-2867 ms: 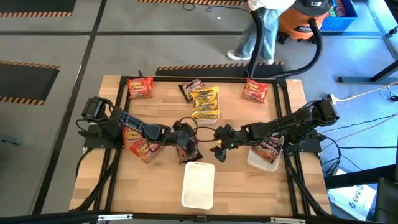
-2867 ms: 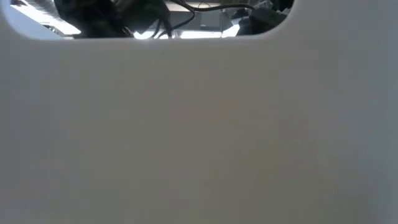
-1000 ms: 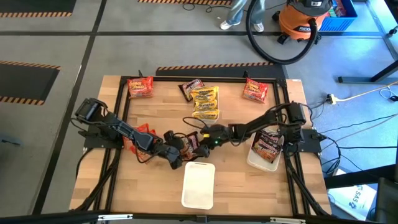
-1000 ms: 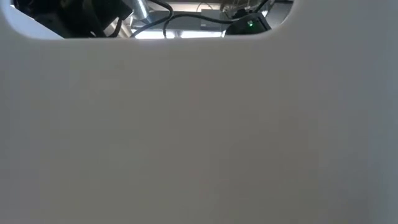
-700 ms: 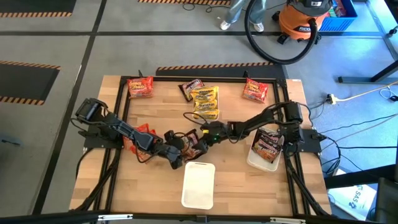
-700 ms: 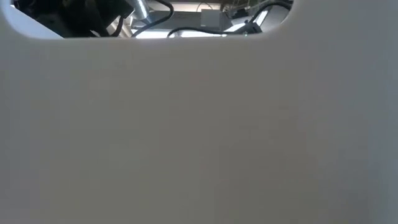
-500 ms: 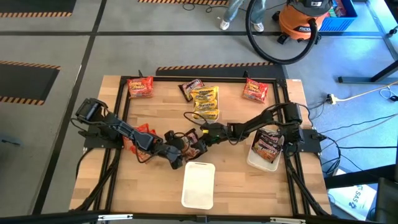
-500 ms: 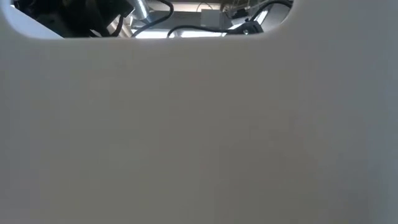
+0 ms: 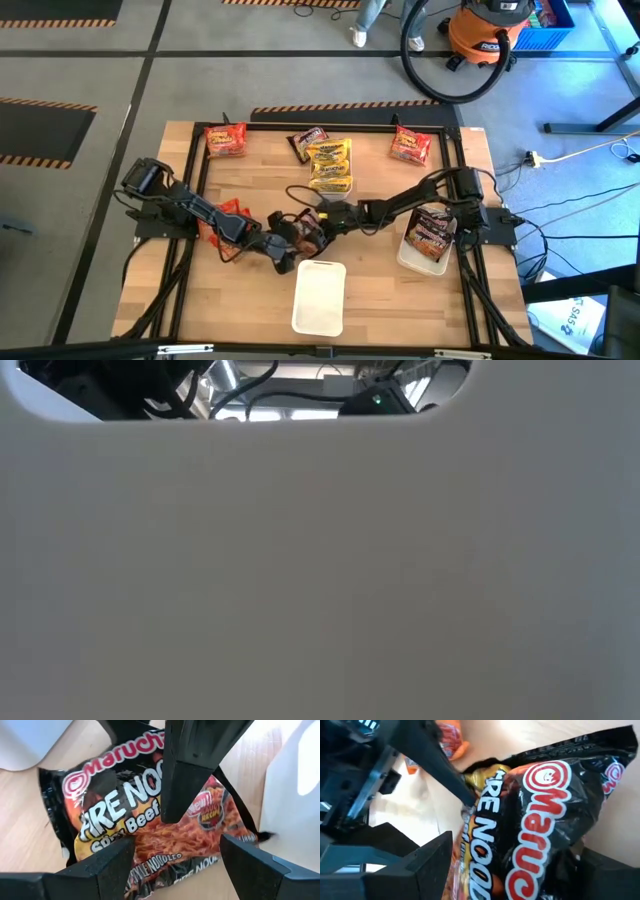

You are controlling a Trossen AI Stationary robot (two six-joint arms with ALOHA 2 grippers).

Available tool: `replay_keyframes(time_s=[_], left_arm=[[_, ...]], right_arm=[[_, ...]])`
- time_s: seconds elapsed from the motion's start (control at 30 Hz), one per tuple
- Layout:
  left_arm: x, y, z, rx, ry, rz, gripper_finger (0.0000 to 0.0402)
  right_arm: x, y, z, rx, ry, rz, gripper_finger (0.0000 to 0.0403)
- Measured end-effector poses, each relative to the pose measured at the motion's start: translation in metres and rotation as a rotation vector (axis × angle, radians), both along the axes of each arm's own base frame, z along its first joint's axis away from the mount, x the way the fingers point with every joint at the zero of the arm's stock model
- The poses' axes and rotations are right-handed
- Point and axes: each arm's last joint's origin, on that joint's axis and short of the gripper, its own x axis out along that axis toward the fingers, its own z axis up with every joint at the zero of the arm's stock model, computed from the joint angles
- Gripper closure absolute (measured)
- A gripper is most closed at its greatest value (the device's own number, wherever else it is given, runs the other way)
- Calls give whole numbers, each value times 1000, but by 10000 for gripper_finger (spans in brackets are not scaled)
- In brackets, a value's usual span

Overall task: Sort Maruchan noodles
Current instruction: Put the bottom black noodle pack into the right white bin

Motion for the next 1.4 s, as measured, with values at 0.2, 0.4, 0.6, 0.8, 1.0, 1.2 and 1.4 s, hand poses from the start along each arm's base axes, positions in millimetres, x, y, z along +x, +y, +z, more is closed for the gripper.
replay_keyframes(time_s=[0.2, 0.4, 0.6, 0.8, 1.0, 1.2, 1.4], left_arm=[[0, 0, 0, 5, 1, -5, 114], [0, 0, 0, 11, 2, -9, 114], [0, 0, 0, 14, 6, -10, 114], [-3, -5, 0, 14, 14, -30, 114], [-10, -7, 13, -6, 18, -52, 114], [-24, -5, 35, -57, 31, -84, 114], [-40, 1, 51, -19, 42, -18, 114]], right_arm=[[2, 0, 3, -43, -27, 25, 128], [2, 0, 3, -55, -27, 28, 178], [2, -1, 3, -98, -30, 38, 251], [2, -1, 4, -143, -40, 64, 284], [3, 0, 6, -175, -58, 87, 288], [2, 0, 16, -205, -81, 131, 288], [-8, -2, 38, -303, -38, 147, 288]])
